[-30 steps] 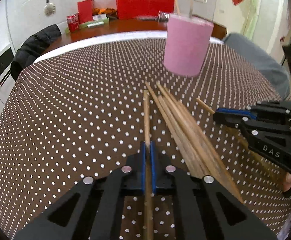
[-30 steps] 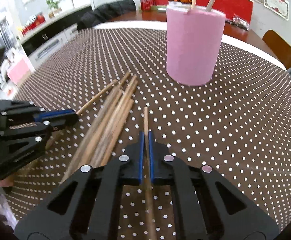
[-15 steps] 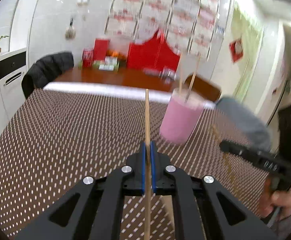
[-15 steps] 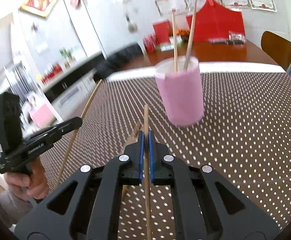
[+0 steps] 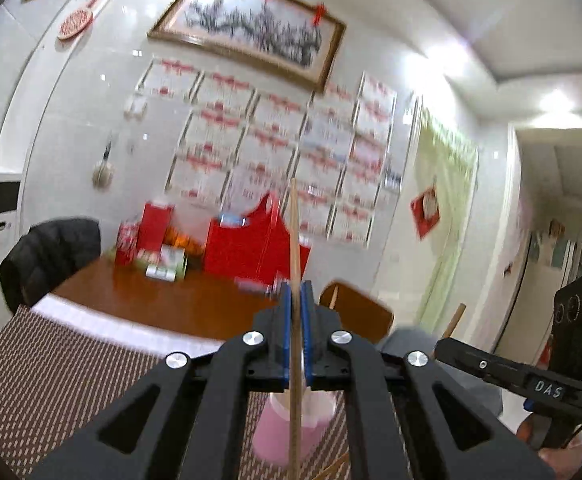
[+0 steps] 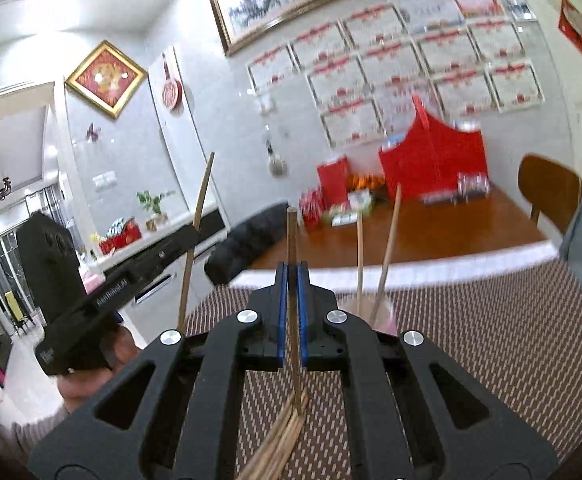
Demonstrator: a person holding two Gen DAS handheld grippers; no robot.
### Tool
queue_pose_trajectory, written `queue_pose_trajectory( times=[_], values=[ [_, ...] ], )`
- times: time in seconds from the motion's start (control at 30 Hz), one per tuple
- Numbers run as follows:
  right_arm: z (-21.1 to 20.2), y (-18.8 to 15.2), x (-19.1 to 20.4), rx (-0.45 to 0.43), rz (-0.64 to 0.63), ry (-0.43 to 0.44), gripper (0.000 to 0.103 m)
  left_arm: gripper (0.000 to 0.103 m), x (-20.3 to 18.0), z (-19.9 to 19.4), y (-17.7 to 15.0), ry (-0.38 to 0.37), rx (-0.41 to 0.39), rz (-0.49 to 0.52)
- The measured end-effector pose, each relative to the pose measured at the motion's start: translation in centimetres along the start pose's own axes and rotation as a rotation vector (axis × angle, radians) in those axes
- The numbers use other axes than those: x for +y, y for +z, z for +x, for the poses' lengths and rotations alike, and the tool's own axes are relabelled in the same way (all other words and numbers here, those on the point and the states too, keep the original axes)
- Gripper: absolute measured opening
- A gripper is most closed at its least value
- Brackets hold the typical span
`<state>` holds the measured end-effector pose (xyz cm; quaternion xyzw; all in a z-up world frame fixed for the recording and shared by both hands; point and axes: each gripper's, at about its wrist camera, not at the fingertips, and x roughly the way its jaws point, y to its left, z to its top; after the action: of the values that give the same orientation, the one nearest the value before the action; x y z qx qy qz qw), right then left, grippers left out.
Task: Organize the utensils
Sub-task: 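Raise the left tool's chopstick upright into the cup while the right tool lowers its own in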
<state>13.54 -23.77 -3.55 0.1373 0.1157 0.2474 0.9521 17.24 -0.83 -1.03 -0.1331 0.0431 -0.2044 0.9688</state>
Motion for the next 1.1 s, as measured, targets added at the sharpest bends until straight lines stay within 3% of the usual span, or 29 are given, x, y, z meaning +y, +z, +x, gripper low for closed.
queue_pose_trajectory(
  times=[0.17, 0.33, 0.57, 0.67, 1.1],
  values=[
    [0.7, 4.3, -1.2, -0.073, 0.012, 0.007, 0.005, 0.005, -0.9, 3.2, 2.0, -0.029, -0.092, -0.007],
    [2.2, 7.1, -3.5, -0.127, 0.062, 0.02, 0.005, 0.005, -1.2, 7.1, 2.7, -0.05, -0.104, -0.015],
    [3.2, 7.0, -6.3, -0.148, 0.083, 0.004, 0.005, 0.005, -1.0, 12.0, 0.7, -0.073, -0.058, -0.024],
    [4.5, 6.7, -7.5, -0.112, 0.078, -0.03, 0.005, 0.005, -1.1, 13.6, -0.5, -0.075, -0.034, -0.01],
    [6.0, 6.2, -8.5, -0.033, 0.054, -0.072, 0.005, 0.005, -0.9, 16.5, -4.2, -0.039, 0.05, -0.008]
  ],
)
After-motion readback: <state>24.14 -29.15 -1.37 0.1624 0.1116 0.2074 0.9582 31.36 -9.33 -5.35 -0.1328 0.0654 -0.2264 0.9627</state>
